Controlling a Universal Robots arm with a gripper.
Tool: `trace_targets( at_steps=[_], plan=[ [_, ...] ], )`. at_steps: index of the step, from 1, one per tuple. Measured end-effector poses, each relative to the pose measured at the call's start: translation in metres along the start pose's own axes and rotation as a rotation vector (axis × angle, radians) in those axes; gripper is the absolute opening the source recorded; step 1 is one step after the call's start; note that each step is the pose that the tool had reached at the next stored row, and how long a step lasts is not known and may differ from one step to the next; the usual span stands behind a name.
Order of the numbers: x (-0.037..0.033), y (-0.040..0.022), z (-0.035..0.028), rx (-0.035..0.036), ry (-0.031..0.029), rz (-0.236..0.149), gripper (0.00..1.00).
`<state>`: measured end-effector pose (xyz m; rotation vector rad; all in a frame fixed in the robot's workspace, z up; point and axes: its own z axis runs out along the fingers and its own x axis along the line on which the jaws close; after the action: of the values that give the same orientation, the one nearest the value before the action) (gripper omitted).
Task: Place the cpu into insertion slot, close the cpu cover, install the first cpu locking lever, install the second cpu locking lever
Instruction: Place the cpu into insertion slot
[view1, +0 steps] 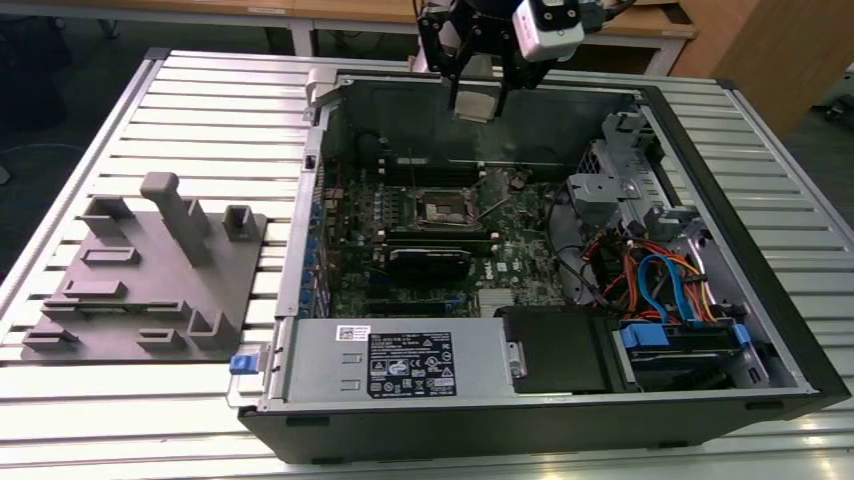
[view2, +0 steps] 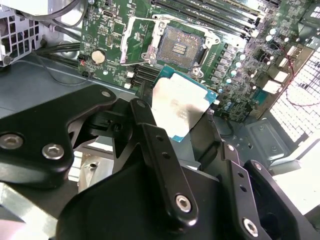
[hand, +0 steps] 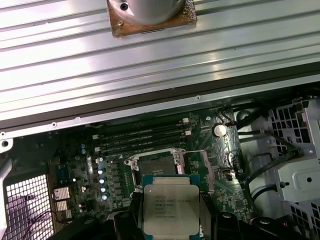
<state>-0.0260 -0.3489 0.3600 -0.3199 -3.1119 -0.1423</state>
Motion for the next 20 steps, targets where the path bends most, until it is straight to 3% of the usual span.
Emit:
trace_targets(
  at_steps=[20],
  plan=[
    [0.0000, 0.0000, 0.0000, -0.0004, -0.0016, 0.018, 0.54]
  ],
)
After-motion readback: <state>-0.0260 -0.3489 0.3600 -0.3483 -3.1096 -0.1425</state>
